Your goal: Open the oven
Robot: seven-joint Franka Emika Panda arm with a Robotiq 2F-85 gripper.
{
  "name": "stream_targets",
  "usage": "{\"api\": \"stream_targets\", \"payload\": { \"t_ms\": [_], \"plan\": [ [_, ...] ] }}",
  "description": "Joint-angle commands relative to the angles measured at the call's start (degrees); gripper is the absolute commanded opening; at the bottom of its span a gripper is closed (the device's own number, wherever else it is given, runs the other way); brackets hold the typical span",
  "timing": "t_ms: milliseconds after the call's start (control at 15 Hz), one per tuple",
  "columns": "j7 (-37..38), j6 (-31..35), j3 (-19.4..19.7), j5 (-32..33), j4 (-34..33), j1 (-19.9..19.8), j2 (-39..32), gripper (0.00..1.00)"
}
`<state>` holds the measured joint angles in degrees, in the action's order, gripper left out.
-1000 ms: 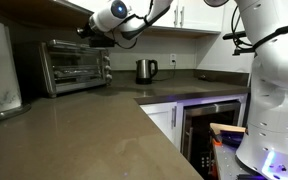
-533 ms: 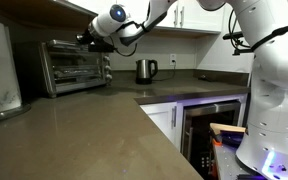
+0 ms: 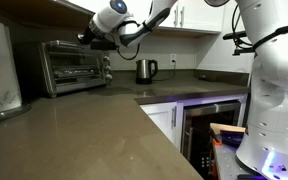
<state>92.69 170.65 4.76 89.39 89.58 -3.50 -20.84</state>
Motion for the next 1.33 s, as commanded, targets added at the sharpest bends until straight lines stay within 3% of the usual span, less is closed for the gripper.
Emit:
{"api": "stream_targets", "payload": {
  "t_ms": [0, 400, 933, 1267],
  "plan": [
    [-8.1, -1.8, -1.4, -6.2, 7.5, 0.2, 4.6, 0.0],
    [-16.8, -3.5, -3.5, -14.5, 11.5, 0.0, 7.0, 0.0],
    [-29.7, -13.6, -6.8, -25.5, 14.6, 0.0, 10.2, 0.0],
    [-32.5, -21.8, -6.9, -22.7, 13.1, 0.8, 10.1, 0.0]
  ]
}}
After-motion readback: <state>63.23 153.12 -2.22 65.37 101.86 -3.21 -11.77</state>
